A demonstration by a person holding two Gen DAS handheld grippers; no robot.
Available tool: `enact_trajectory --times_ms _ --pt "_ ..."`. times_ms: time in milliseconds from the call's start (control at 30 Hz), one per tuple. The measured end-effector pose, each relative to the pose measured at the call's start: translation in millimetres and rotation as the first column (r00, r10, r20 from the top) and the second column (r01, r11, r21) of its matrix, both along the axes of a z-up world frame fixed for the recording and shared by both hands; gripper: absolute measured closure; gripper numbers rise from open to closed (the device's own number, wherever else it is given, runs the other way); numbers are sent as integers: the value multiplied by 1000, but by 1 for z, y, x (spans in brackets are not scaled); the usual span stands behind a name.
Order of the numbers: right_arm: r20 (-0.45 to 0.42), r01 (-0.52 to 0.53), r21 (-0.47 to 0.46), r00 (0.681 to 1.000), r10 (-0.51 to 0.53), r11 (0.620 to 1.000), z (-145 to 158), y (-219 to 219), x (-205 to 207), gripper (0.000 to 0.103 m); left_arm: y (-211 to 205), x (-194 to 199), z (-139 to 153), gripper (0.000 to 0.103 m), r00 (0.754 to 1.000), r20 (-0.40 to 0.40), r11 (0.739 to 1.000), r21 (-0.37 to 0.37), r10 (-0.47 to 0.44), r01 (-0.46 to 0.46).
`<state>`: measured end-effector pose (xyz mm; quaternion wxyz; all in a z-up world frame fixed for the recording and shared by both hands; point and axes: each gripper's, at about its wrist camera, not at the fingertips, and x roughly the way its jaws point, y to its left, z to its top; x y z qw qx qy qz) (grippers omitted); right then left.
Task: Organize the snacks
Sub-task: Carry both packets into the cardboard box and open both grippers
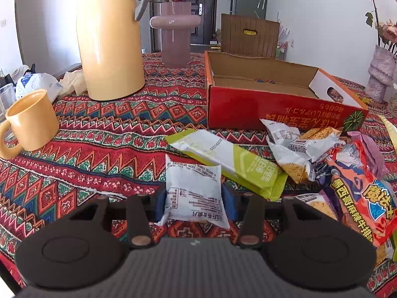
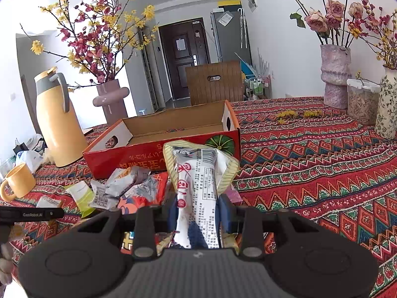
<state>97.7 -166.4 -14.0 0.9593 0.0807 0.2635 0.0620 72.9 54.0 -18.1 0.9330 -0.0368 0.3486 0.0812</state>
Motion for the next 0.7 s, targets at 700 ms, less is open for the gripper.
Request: enact_trajectory --times_ms 700 --pt "85 -45 -58 995 50 997 42 -8 74 69 -24 48 51 56 990 126 998 -4 -65 66"
